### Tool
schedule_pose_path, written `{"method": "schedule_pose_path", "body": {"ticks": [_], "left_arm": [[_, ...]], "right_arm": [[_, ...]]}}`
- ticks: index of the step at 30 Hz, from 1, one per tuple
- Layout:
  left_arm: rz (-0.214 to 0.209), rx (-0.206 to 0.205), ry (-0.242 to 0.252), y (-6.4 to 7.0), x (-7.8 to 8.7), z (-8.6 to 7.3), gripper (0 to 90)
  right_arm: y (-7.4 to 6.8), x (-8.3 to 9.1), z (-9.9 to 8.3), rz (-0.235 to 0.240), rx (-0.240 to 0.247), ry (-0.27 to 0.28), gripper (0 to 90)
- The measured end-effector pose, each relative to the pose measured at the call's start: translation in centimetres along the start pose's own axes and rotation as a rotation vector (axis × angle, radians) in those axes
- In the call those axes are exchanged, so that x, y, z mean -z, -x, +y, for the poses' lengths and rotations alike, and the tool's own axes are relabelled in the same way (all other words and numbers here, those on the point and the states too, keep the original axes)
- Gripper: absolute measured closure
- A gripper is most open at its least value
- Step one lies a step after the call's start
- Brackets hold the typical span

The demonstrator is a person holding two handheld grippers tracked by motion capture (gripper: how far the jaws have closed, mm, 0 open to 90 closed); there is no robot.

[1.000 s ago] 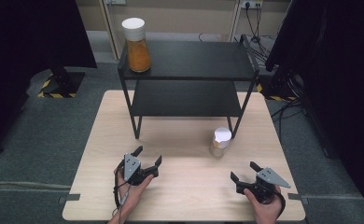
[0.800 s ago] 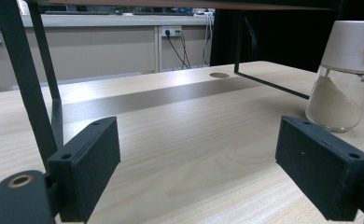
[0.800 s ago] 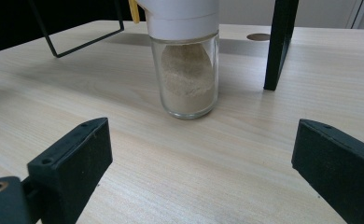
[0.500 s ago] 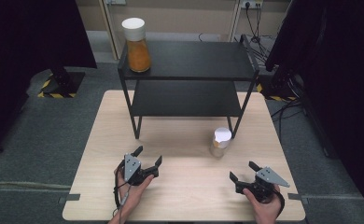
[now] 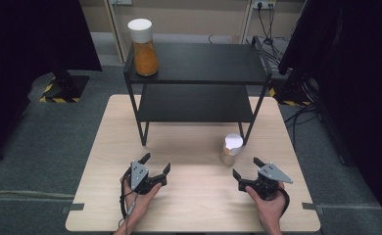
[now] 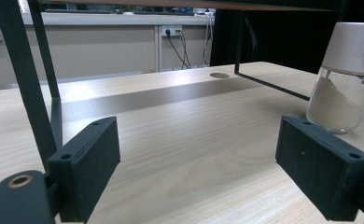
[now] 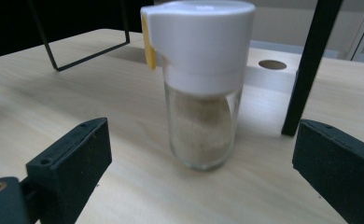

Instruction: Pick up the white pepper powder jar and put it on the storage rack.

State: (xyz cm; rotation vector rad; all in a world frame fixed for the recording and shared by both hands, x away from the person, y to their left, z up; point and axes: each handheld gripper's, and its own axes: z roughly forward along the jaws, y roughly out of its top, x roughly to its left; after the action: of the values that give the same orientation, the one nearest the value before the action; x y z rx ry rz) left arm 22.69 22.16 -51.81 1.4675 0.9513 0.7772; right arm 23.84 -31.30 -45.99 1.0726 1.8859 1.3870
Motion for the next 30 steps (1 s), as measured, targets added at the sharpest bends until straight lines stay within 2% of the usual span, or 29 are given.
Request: {"method": "schedule_pose_path", "body": {"ticks": [5,13,21,30], "left_arm": [[0.000,-0.010,0.001,0.1,0.0,0.0,13.1],[0.000,-0.006,0.000,0.1,0.0,0.0,13.1],[-0.002,-0.009,0.000,0.0,0.0,0.0,13.1],[-0.003,-0.011,0.000,0.0,0.0,0.0,13.1]], "right_arm": [[-0.1,-1.7,1.0,-0.010,0.011,0.009,4.7],[0.0,-4.0,2.0,-0.016,0.024,-0.019,4.9],[0.0,-5.5,2.3,-0.009,0.043,-0.044,8.9],[0.1,-6.7,2.0,-0.017,0.036,-0.058,16.6]]}}
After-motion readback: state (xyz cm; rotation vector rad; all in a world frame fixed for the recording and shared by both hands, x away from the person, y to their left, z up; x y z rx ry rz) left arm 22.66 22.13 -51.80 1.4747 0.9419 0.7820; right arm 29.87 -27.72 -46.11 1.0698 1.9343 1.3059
